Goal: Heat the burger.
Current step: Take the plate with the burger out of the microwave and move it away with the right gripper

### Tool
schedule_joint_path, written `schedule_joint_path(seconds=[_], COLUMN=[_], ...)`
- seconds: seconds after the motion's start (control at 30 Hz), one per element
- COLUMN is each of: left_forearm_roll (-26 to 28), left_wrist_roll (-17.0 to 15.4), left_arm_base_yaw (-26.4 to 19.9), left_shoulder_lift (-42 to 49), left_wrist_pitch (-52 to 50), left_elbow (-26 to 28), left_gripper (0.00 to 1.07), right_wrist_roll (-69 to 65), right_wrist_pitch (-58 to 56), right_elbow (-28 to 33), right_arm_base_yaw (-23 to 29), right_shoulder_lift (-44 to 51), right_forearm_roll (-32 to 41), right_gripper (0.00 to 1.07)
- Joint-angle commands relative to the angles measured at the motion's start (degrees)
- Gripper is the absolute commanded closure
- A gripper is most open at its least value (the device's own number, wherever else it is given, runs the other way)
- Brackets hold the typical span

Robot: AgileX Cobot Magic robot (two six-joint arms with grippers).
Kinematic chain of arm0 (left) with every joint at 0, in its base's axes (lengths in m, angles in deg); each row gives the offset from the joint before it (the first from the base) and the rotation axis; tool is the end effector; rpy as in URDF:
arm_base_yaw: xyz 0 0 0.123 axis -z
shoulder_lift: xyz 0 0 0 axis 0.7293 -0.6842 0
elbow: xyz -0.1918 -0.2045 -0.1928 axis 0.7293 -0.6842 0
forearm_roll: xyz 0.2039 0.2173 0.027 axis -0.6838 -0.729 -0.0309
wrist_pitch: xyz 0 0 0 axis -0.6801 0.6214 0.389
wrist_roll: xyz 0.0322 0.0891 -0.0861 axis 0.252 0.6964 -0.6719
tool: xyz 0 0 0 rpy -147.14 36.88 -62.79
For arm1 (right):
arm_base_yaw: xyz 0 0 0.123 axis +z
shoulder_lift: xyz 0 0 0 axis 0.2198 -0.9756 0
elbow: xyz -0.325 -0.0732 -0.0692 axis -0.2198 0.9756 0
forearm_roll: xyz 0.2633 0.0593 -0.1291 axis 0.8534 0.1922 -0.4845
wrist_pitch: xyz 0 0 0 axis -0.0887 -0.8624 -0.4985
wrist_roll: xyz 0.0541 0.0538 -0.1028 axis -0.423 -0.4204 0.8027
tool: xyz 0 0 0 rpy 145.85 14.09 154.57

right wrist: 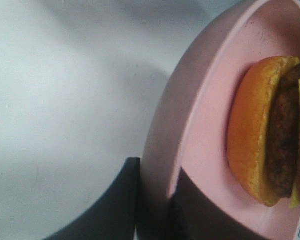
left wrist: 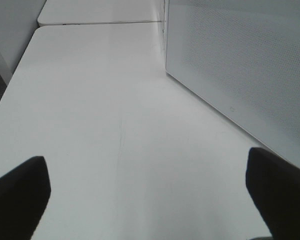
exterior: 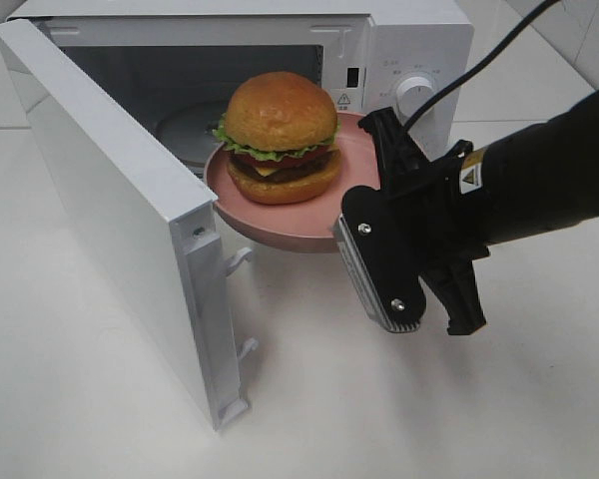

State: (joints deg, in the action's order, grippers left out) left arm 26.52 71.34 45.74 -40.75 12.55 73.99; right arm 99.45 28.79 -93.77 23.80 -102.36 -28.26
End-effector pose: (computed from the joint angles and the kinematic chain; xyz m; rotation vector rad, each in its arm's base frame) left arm 0.0109 -0.0070 0.2892 0.0518 2.0275 -0.0217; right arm 0.2770 0.2065 0.2086 -2.0396 1.1651 -0.4031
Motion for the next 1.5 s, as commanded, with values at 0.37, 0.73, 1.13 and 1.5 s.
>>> schedule_joint_path(seconds=[0.37,0.73,1.13,1.5], left_forearm_roll=[0.2,0.2,0.2,0.2], left_wrist_roll=[-0.1,-0.1,-0.1,-0.1], left_arm_base_yaw=[-0.1,-0.1,-0.1,-0.1], left_shoulder_lift=[0.2,0.2,0.2,0.2], left_wrist_pitch=[-0.1,-0.1,-0.1,-0.1], left_elbow=[-0.2,-0.2,-0.2,-0.2], left_gripper=[0.07,0.07,0.07,0.07], right_wrist_roll=[-2.8,-4.7,-19.9,-42.1], right_wrist_pitch=[3.1,-1.9,-13.3,-21.9], right_elbow=[10.8,16.7,18.0,18.0], right_arm_base_yaw=[-0.5,-0.5,-0.5,-0.5], right_shoulder_lift=[14.9,24.9,36.7,39.8], right_forearm_roll=[0.5,0.0,-13.2,-30.4], right_gripper=[1.07,1.07,1.07,1.07])
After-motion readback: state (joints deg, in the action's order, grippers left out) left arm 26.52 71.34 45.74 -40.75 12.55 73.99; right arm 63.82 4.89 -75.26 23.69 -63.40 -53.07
